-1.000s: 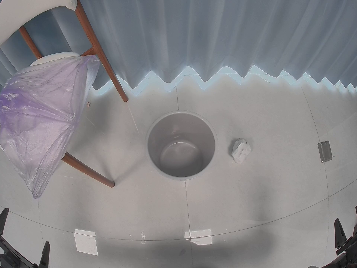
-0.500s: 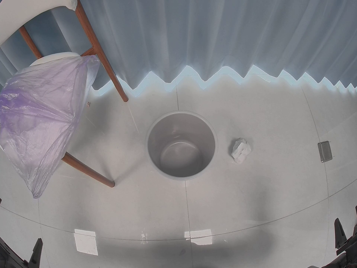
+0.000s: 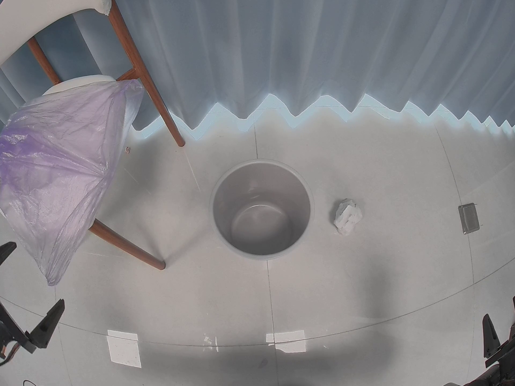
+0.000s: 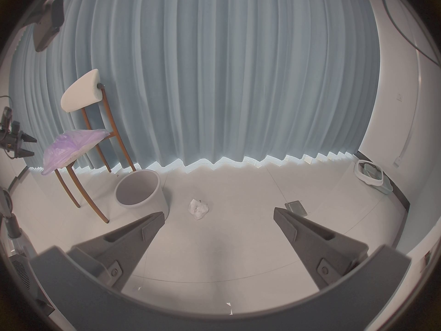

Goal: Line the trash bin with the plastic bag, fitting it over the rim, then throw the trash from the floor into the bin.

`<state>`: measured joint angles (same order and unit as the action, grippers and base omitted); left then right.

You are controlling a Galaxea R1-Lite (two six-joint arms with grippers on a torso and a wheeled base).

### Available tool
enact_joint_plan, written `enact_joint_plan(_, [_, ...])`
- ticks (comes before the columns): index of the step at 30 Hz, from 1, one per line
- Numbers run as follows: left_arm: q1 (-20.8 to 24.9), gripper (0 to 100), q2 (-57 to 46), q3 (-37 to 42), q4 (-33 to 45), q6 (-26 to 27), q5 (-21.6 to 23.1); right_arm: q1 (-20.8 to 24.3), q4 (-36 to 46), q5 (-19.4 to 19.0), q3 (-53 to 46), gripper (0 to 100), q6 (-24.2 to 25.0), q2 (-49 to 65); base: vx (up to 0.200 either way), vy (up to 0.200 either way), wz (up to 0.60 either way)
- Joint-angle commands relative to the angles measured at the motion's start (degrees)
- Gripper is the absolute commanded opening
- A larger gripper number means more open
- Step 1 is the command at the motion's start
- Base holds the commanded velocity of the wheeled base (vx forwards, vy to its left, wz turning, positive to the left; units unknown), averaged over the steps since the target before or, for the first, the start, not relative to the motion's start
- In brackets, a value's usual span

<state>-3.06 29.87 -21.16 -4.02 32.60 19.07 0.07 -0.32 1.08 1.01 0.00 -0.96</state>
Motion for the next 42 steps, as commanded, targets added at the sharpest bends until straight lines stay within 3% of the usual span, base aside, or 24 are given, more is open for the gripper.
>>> enact_joint_plan(1, [8.25,100,15.22,-7.14,-0.11,1.15,-0.78,0.01,-0.03,0.06,-1.01,100,0.18,0.88,0.000,0.000,0.00])
enact_joint_plan(2, [12.55,100,18.82,-9.16,-0.20,0.98,-1.84,0.01,-0.03,0.15,-1.01,100,0.26,0.88,0.000,0.000,0.00])
enact_joint_plan(7, [22.22,100,23.31,-11.62,-0.20,0.98,-8.61,0.01,-0.03,0.15,-1.01,100,0.44,0.88,0.000,0.000,0.00])
enact_joint_plan(9, [24.24,100,23.57,-11.71,-0.28,0.98,-10.72,0.01,-0.03,0.15,-1.01,100,0.53,0.88,0.000,0.000,0.00])
enact_joint_plan(11, [28.81,100,23.75,-11.71,-0.20,0.98,-15.64,0.01,-0.03,0.15,-1.01,100,0.62,0.88,0.000,0.000,0.00])
enact_joint_plan(15, [33.56,100,23.83,-11.88,-0.37,0.80,-19.42,0.01,-0.03,0.23,-1.01,100,0.62,0.88,0.000,0.000,0.00])
enact_joint_plan(27, [42.26,100,30.87,-13.64,-7.84,0.45,-27.50,0.01,-0.03,0.32,-1.01,100,0.53,0.88,0.000,0.000,0.00])
enact_joint_plan(31, [44.10,100,34.29,-14.96,-10.57,0.54,-35.50,0.01,-0.03,0.32,-1.01,100,0.53,0.88,0.000,0.000,0.00])
enact_joint_plan(36, [44.10,100,37.28,-15.05,-10.30,1.33,-52.03,0.01,-0.03,0.32,-1.01,100,0.53,0.88,0.000,0.000,0.00])
enact_joint_plan(38, [44.02,100,38.60,-15.31,-10.30,1.42,-56.51,0.01,-0.03,0.32,-1.01,100,0.62,0.88,0.000,0.000,0.00])
enact_joint_plan(42, [43.40,100,42.12,-15.66,-10.48,1.42,-60.11,0.01,-0.03,0.32,-1.01,100,0.62,0.88,0.000,0.000,0.00])
